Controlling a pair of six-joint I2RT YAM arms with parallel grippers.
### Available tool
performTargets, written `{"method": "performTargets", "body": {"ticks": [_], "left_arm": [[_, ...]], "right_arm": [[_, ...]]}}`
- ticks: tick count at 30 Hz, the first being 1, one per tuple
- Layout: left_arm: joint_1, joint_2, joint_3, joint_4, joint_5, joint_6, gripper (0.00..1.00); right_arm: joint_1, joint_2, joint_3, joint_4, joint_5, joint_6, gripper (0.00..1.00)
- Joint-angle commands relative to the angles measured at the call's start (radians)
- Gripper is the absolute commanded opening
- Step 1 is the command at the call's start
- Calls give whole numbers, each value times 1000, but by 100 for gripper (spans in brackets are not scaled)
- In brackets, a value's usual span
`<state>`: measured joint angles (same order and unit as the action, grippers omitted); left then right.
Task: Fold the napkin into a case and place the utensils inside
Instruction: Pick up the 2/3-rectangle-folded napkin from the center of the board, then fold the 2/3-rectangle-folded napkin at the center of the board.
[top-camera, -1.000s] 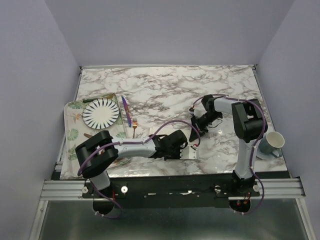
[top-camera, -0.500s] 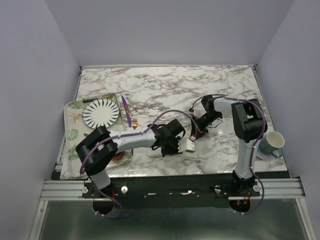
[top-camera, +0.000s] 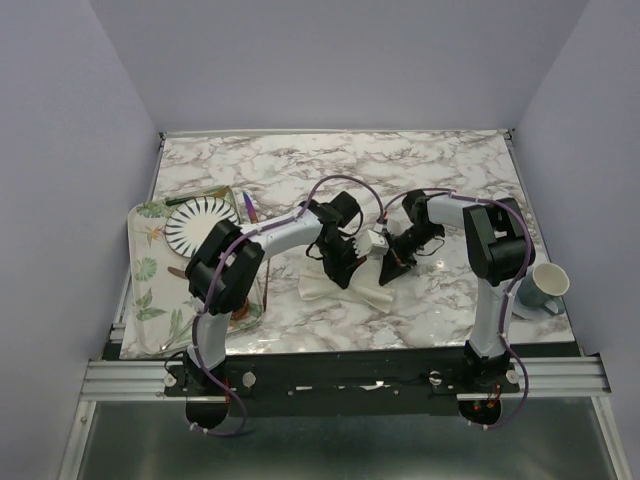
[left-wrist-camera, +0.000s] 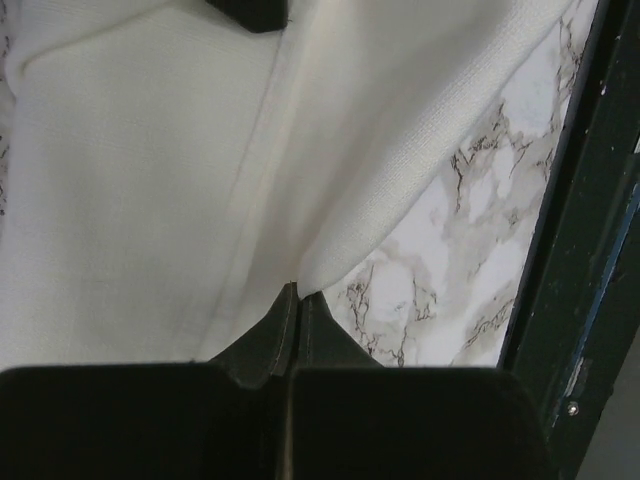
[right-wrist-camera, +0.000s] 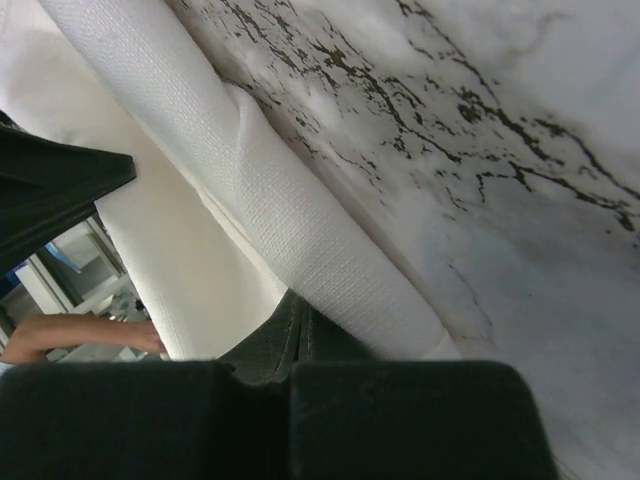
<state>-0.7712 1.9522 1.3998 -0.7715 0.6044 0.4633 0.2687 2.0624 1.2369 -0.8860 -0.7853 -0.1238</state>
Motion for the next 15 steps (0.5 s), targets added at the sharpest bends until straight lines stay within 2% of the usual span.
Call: {"method": "performTargets", "body": {"ticks": [1,2,3,5,6,8,9,11,14,15], "left_arm": [[27,68,79,-98,104,20,0],[35,71,76,-107,110,27,0],[41,56,67,-104,118,34,6],[47,16,-7,-42,121,25,26],[53,-57,-46,1,107,-1,40],[52,-155,-203,166,27,-32,51],[47,-252,-252,217,-13,-34,61],[30,-329,-373,318,-140,-20,63],[-3,-438,-499,404,-248,30,64],[-25,-482,-530,429,-343,46,64]], "right_arm": [[7,16,-17,42,155,-54,1],[7,18,-14,42,155,-54,1],[7,19,-13,44,153,-54,1],[7,21,-10,39,153,-51,1],[7,24,-10,39,152,-53,1],[7,27,-8,38,150,-53,1],[7,25,-7,35,149,-54,1],[7,30,-5,33,149,-56,1],[10,33,-2,30,153,-60,1],[9,34,-1,28,153,-62,1]]}}
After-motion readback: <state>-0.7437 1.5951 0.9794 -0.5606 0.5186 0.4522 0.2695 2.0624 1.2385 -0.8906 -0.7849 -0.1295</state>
